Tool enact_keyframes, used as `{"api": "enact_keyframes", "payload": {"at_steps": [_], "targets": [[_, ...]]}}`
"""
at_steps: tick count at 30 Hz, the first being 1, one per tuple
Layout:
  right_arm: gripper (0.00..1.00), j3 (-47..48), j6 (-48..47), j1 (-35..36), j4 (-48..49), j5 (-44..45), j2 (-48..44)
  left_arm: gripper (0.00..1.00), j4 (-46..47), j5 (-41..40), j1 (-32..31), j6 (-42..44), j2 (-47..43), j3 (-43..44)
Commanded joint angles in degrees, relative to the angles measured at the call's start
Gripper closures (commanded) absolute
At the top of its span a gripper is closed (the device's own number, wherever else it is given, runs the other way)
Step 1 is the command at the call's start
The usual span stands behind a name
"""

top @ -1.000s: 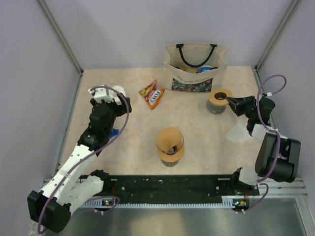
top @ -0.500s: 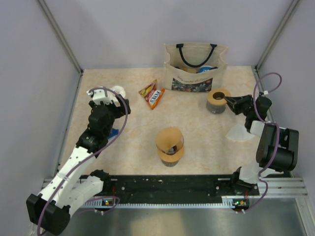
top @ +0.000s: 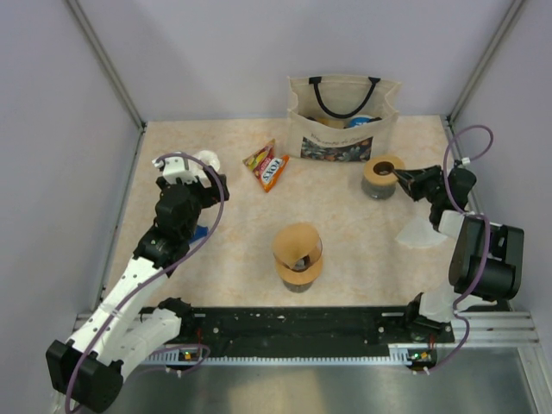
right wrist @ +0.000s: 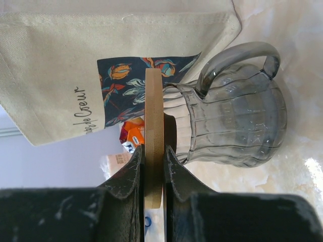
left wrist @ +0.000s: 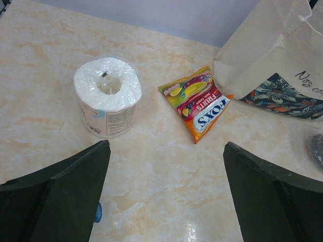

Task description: Place the coffee filter in the dripper

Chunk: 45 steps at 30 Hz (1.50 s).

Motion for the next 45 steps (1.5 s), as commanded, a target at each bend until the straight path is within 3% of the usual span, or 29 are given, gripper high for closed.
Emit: {"api": "enact_keyframes", "payload": {"at_steps": [1, 8, 16, 28, 31, 33, 34, 41, 45], "targets": [[0.89, 2.71, -2.30, 0.50, -0.96, 1.35, -0.22, 0.01, 1.49, 0.54, -0.09, -0.67, -0.85, 0.08], [0.71, 3.77, -4.49, 0.50, -6.40, 2.84, -1.36, 0.01, 1.48, 1.07, -0.09, -1.02, -0.77, 0.17], [0.64, 5.70, -8.80, 0.50, -12.04, 4.60, -2.59, 0.01, 1.92, 0.89, -0.17, -1.55, -1.12, 0.17], [0.45, 8.42, -12.49, 0.67, -18.71, 6.36, -2.86, 0.01, -2.55, -4.55, -0.17, -4.09, -0.94, 1.48], [0.28, 8.34, -13.46, 0.50, -19.85, 8.11, -5.13, 0.01, -5.18, -6.57, -0.17, -6.20, -0.59, 2.36], [0.05, 8.42, -14.34, 0.50, -21.35, 10.21, -7.24, 0.01, -6.94, -7.54, -0.09, -7.52, -0.07, 3.06], [0.01, 8.34, -15.13, 0.50, -21.61, 10.75, -8.56, 0.01, -8.17, -7.98, -0.17, -8.31, 0.20, 3.50], [0.01, 9.74, -18.30, 0.50, -24.69, 11.72, -17.52, 0.01, -16.78, -12.89, 0.09, -13.49, 2.65, 5.96], [0.01, 7.12, -18.56, 0.58, -25.31, 14.00, -23.85, 0.01, -26.88, -16.68, 2.19, -19.82, 4.77, 8.69]]}}
